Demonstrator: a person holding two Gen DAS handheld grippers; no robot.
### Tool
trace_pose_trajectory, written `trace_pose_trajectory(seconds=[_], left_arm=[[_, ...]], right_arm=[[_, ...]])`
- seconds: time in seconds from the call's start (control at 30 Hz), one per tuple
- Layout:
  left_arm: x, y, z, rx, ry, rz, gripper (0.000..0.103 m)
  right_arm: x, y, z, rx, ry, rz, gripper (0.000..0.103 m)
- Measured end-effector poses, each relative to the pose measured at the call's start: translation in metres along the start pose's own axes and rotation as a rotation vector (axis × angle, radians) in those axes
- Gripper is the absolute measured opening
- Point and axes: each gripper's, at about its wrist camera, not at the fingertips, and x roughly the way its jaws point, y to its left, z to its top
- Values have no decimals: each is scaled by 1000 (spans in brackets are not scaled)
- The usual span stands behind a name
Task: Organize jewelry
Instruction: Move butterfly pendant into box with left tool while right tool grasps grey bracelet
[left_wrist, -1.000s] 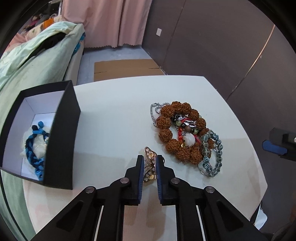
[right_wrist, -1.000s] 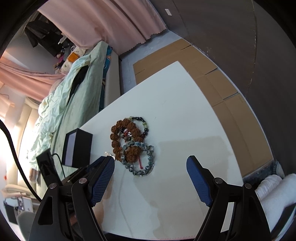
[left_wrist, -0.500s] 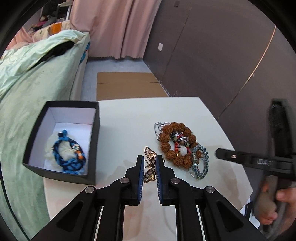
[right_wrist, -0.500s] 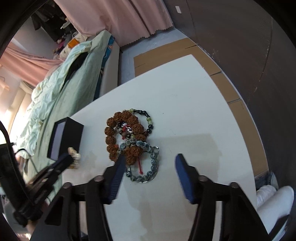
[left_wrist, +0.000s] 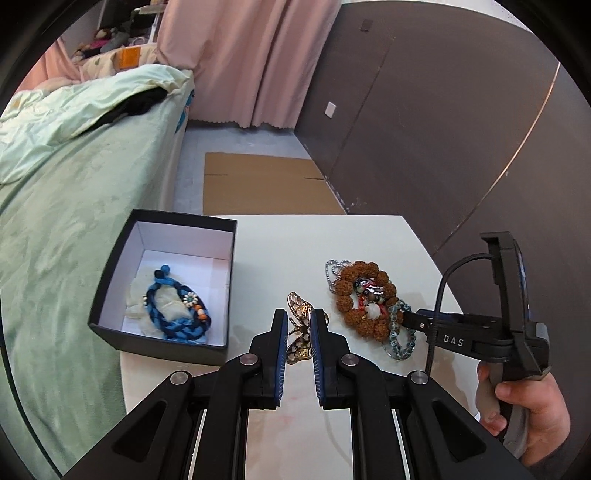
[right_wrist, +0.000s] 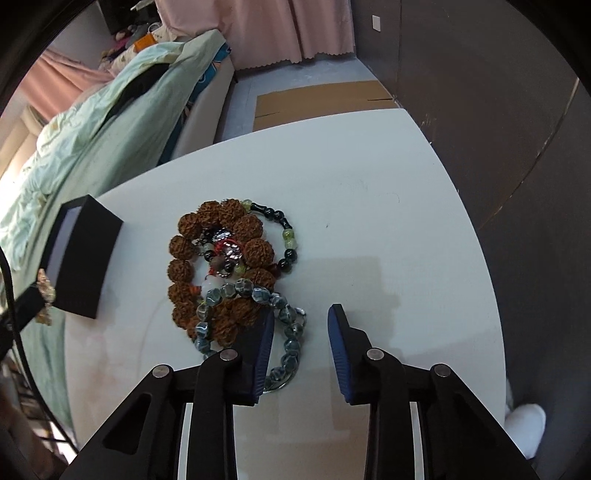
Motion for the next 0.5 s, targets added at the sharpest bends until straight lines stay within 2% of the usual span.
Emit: trace_pose_trajectory(seconds=[0.03, 0.07, 0.2, 0.5], left_arm=[[-1, 1, 0, -2, -2, 3, 13], [-2, 3, 0, -5, -4, 5, 13], [-8, 8, 2, -21, -19, 12, 13], [-29, 26, 7, -62, -74, 33, 13]], right_arm=[[0, 1, 0, -7, 2, 5, 22], [2, 1, 2, -8, 7, 17, 12], [-10, 0, 2, 3, -24, 18, 12], [-49, 0, 3, 56, -125, 125, 12]])
